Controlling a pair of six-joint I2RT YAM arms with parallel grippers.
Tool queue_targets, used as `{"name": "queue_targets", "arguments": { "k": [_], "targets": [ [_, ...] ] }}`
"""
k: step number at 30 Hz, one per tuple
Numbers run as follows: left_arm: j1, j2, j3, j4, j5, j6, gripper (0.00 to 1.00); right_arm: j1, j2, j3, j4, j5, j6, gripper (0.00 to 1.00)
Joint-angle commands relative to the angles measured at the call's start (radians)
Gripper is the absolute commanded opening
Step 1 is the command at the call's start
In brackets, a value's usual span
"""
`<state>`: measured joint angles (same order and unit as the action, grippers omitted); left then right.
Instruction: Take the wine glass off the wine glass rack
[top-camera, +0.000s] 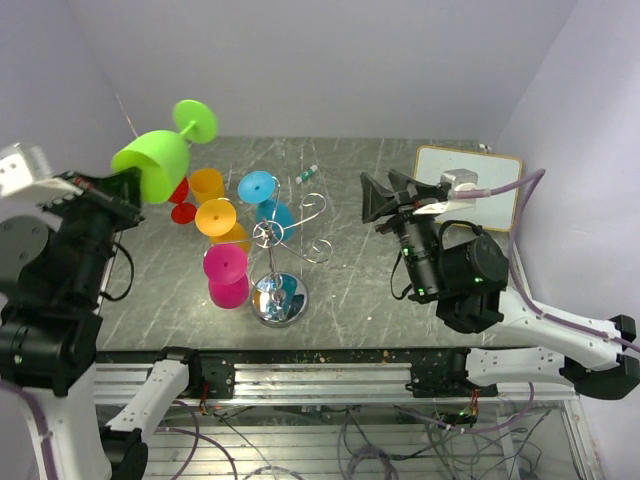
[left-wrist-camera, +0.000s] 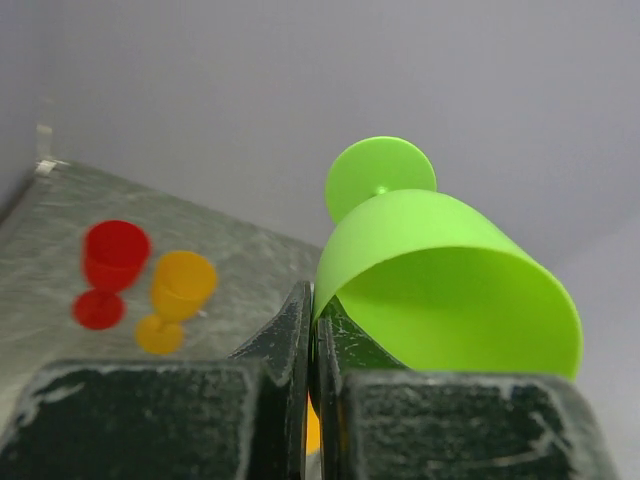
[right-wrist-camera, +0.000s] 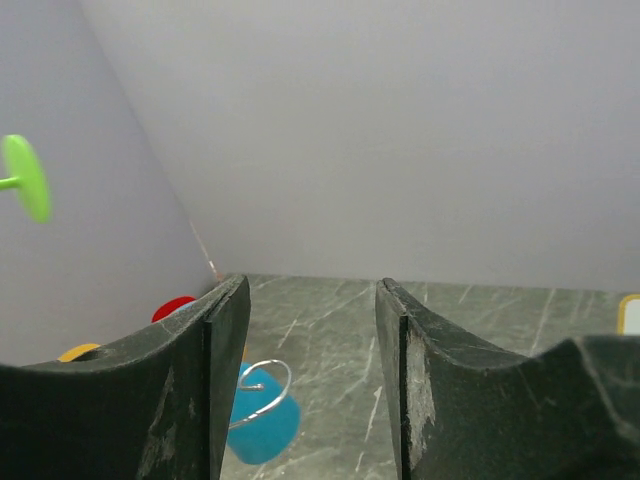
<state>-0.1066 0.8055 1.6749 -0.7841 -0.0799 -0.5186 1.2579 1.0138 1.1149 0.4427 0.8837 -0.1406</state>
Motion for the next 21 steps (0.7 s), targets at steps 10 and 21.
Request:
{"name": "queue_targets", "arguments": {
  "k": [10,21],
  "targets": [
    [-0.002,0.039,-0.119,-0.107,-0.476,-0.001,0.07,-0.001,-0.104,-0.050,-0.083,0.065,0.038,0.56],
    [0.022,0.213,-0.216,-0.226,-0.557,-0.163,0.07,0.000,-0.121,-0.061,-0.167,0.077,0.082,0.58]
  ]
}}
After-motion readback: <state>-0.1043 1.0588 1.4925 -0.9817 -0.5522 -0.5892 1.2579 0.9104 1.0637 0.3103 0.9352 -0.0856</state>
